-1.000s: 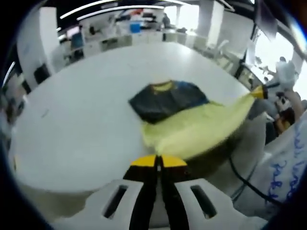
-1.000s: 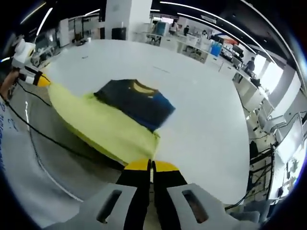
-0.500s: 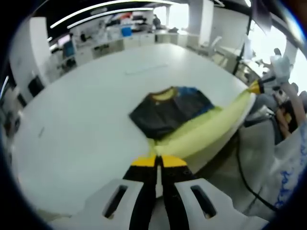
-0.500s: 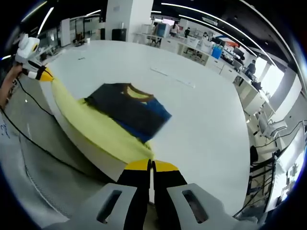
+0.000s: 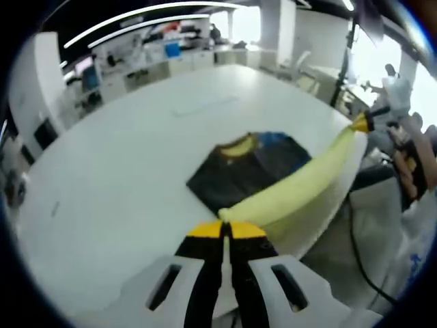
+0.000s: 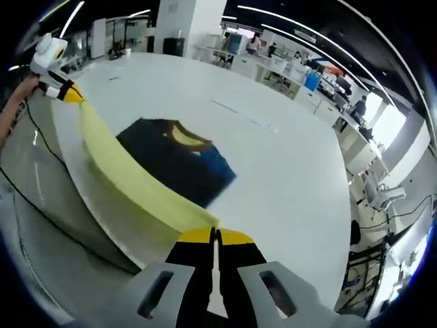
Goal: Fold the garment on the visible template until the final outline fits inside the template.
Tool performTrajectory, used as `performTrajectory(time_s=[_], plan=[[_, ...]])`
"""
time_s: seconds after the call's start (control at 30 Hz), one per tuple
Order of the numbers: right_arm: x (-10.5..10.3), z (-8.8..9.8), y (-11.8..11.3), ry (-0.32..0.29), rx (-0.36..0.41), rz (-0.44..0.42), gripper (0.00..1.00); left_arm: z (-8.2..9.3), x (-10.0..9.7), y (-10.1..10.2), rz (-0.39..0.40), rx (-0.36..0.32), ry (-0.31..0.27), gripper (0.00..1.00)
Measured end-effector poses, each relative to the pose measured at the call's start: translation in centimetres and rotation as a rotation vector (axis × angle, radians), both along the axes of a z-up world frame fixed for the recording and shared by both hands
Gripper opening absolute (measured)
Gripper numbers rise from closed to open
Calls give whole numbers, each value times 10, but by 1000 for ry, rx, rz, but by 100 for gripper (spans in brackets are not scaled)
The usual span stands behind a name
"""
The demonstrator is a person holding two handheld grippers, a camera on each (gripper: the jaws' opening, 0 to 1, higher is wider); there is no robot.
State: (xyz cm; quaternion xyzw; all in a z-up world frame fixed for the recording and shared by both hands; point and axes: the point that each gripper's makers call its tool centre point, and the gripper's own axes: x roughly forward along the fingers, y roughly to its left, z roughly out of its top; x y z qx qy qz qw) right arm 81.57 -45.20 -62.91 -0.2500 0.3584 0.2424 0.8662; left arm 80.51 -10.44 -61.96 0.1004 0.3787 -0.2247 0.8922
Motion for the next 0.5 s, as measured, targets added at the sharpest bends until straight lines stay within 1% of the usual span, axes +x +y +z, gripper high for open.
performTrajectory(time_s=[0.1,0.2,0.3,0.5], plan=[[8,-2,3,-5,8,10,1,-2,9,1,-1,2,0,0],[18,-8,3,-1,24,7,1,-10,19,4,0,-1,9,0],[26,-14,2,2,20,5,1,-16,25,6,4,-1,15,0],[41,-22,5,8,35,1,1,-20,40,8,16,-1,9,0]])
